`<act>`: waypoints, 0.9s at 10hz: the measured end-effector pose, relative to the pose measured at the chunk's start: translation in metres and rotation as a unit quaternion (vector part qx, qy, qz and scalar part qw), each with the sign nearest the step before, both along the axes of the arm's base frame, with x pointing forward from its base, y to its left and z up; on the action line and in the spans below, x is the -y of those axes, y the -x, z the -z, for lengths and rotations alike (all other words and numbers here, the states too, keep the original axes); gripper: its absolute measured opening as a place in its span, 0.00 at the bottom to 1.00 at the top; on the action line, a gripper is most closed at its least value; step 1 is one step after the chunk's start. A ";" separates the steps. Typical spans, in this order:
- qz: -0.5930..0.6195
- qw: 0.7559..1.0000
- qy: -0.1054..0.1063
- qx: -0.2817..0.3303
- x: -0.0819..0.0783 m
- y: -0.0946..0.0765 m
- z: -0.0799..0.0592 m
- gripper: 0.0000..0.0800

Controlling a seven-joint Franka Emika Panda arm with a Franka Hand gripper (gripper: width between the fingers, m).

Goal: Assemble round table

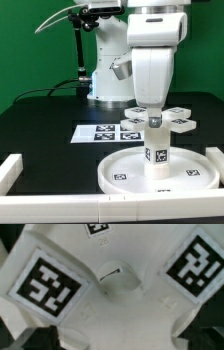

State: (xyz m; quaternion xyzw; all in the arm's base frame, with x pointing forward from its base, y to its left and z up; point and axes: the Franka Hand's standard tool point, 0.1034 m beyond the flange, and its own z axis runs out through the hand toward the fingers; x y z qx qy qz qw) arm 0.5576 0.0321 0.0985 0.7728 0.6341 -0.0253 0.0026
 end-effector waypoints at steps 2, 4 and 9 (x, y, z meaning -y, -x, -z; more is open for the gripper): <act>0.001 1.000 0.002 -0.004 0.000 0.002 0.003 0.81; 0.003 1.000 0.002 -0.004 0.002 0.002 0.003 0.81; 0.007 1.000 0.002 -0.004 0.005 0.002 0.004 0.56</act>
Offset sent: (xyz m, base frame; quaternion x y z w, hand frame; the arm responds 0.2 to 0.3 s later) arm 0.0024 -0.0005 -0.0014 -0.0007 0.0004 0.0030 1.0000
